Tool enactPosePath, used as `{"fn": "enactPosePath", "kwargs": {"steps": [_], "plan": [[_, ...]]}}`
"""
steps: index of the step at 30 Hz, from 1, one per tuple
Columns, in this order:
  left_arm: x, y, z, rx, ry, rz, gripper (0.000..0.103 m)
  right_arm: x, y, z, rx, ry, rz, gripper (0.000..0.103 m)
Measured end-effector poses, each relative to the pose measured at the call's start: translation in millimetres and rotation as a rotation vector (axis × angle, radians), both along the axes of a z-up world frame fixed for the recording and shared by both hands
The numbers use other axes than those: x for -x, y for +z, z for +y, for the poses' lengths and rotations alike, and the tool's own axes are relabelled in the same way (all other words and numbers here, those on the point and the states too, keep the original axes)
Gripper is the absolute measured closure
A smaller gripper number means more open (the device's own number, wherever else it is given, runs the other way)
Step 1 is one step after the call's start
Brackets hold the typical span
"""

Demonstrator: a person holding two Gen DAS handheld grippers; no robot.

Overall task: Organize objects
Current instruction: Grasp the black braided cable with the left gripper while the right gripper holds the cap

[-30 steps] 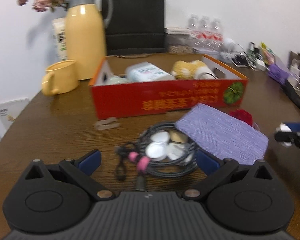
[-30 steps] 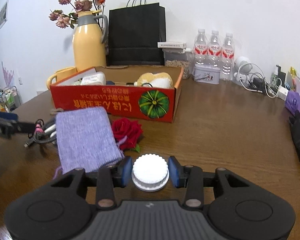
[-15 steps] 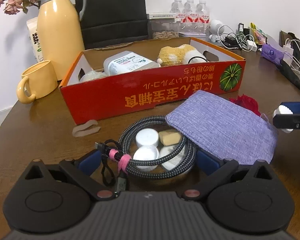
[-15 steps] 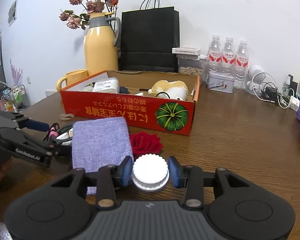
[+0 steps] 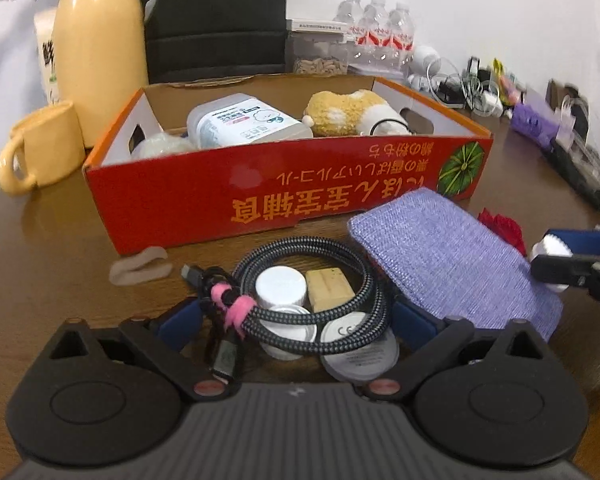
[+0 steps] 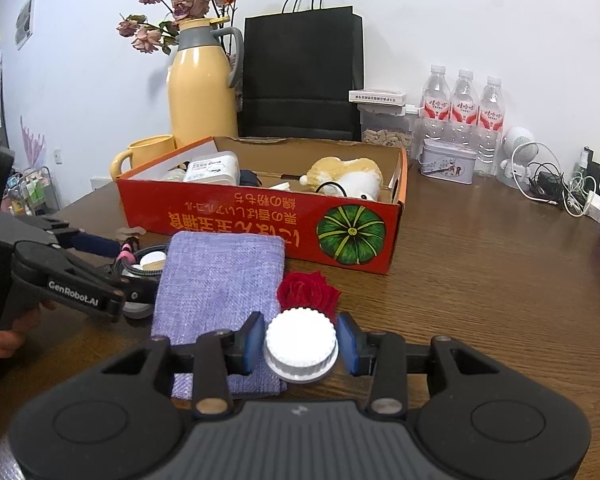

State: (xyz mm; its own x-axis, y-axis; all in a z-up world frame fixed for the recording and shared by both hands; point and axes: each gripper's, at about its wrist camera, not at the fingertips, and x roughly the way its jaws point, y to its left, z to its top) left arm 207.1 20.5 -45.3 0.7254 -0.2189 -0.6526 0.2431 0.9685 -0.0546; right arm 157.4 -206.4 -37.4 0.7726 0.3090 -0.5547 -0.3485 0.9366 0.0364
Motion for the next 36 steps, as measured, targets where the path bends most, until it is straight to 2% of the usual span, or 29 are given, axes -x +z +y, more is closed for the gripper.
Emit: {"fn": "enactPosePath", "kwargs": {"steps": [2,4,11,16,22,24,28,32,34,36], "plan": [[4,0,0,0.000,0.003,-0.017,0.006,-1,-1,-1,-0.002,-0.002,0.001,0.065],[10,2,-2,-0.009,-0.001,-0.047,0.016,-2,-1,-1,-0.005,-0.004,0.002,0.065],[24,6,-2,-0.029,0.016,-0.083,0.017,-3,-2,-3,-0.013,-0.006,-0.001,0.065],[36,12,6,-0.010,0.031,-0.111,0.018,-4,-1,-8,-0.022,-0.014,-0.009,0.065],[42,10,12,-0.001,0.064,-0.064,0.014,-4,0,-10,-0.030,-0.018,-0.016,0.065],[41,11,14,0.018,0.081,-0.063,0.000,-4,-1,-10,-0.032,-0.020,-0.016,0.065],[32,13,9,0.027,0.128,-0.032,0.000,-4,-1,-9,-0.033,-0.020,-0.017,0.065],[15,5,-4,-0.038,0.219,0.042,0.000,-4,-1,-8,-0.034,-0.019,-0.016,0.065],[11,1,-12,-0.081,0.236,0.042,0.000,-4,-1,-7,-0.035,-0.019,-0.016,0.065],[12,0,-11,-0.071,0.253,0.032,0.002,-4,-1,-8,-0.038,-0.019,-0.017,0.065]]}}
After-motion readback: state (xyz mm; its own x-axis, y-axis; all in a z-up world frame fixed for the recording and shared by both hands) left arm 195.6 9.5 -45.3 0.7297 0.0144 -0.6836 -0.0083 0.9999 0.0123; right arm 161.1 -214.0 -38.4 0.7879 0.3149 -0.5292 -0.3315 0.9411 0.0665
